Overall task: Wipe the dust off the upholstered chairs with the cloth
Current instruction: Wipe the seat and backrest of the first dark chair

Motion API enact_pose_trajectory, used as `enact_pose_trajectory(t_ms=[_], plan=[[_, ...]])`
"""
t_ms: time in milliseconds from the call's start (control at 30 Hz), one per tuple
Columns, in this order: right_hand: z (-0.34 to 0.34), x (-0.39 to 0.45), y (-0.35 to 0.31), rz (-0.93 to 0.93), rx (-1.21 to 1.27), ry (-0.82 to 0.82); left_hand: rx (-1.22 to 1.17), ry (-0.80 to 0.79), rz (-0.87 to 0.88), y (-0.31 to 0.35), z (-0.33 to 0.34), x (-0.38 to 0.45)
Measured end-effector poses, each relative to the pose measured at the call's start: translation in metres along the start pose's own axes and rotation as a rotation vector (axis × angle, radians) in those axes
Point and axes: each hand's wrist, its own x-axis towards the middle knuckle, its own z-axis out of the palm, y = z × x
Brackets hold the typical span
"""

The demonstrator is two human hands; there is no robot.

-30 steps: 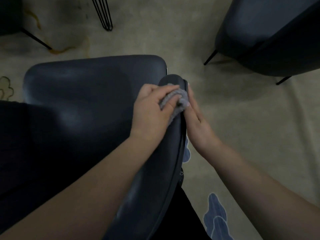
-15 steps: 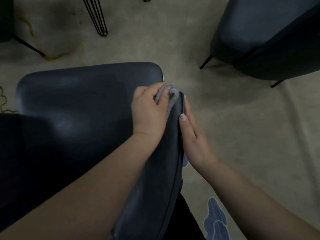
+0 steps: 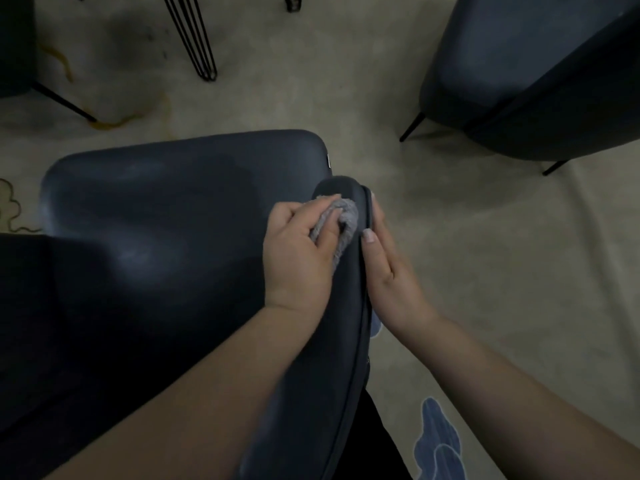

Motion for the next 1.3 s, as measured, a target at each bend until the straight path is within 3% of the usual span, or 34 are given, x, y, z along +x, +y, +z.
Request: enact_pose_trajectory(t_ms=[200, 367, 600, 700, 800, 867, 967, 1033, 1133, 1300], plan=[[-0.002, -0.002, -0.004, 0.008, -0.02, 0.012, 0.021, 0.013, -0.154, -0.012, 0.002, 0.021], [-0.004, -0.005, -0.008, 0.003, -0.069, -0.005, -0.096, -0.109, -0.219, -0.025, -0.012, 0.02], [-0.008, -0.018, -0.032, 0.015, -0.268, 0.025, 0.344, -0.371, -0.405, -0.08, -0.08, -0.036], [-0.005, -0.033, -0.048, -0.047, -0.409, 0.177, 0.3, -0.163, -0.355, -0.068, -0.109, -0.044], [0.009, -0.045, -0.072, -0.26, -0.34, 0.302, 0.146, 0.007, -0.333, -0.037, -0.119, -0.042], [0.029, -0.05, -0.091, -0.286, -0.313, 0.21, 0.074, 0.082, -0.331, -0.018, -0.125, -0.042], [0.067, -0.057, -0.113, -0.098, -0.232, -0.144, -0.01, 0.108, -0.343, -0.002, -0.136, -0.046], [0.087, -0.059, -0.12, -0.01, -0.148, -0.276, -0.137, 0.084, -0.367, 0.004, -0.144, -0.05], [0.104, -0.056, -0.13, 0.063, -0.038, -0.33, -0.328, 0.067, -0.395, 0.009, -0.159, -0.058], [0.119, -0.047, -0.142, 0.092, 0.037, -0.293, -0.432, 0.115, -0.378, 0.008, -0.185, -0.064]])
